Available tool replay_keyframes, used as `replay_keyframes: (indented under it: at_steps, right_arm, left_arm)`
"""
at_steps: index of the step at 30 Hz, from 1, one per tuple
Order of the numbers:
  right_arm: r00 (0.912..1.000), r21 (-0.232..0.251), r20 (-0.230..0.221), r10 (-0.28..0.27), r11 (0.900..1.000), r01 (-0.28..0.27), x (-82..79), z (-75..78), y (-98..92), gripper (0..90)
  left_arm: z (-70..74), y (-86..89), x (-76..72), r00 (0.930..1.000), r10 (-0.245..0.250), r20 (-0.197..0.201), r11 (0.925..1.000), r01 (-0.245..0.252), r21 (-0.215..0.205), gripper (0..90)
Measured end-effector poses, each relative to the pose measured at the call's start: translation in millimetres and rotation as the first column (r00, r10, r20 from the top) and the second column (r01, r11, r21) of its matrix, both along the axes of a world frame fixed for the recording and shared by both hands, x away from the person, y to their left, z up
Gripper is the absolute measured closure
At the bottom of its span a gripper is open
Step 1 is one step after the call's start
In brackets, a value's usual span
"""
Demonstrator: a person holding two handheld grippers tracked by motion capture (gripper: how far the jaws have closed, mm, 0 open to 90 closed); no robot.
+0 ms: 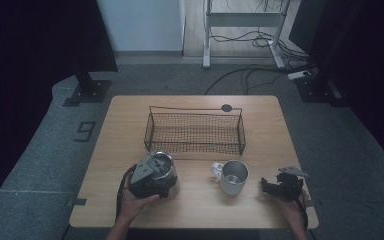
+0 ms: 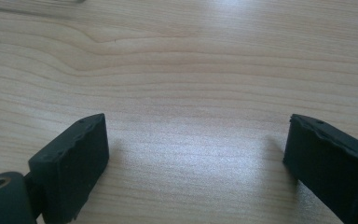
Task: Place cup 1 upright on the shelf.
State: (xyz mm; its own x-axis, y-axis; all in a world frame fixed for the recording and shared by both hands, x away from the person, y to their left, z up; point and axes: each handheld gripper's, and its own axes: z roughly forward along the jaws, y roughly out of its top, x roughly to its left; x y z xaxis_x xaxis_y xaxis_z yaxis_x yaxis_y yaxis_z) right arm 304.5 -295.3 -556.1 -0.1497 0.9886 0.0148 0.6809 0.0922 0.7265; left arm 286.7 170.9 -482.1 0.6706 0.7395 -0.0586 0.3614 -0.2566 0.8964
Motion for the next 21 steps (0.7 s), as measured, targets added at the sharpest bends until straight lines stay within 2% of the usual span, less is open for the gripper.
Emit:
replay_keyframes:
  at_steps: [8,21]
  right_arm:
    - [1.0,0.0,0.0,0.0,1.0,0.0,0.0,0.0,0.0,6.2]
    - [1.0,0.0,0.0,0.0,1.0,0.0,-0.1,0.0,0.0,6.2]
  left_arm:
    - [1.9,-1.7,-1.5,0.9998,-0.02,-0.001,0.9998,0.02,0.008,3.9]
    - [5.9,-5.2,1.6,0.9997,-0.02,-0.014,0.9997,0.02,0.014,3.9]
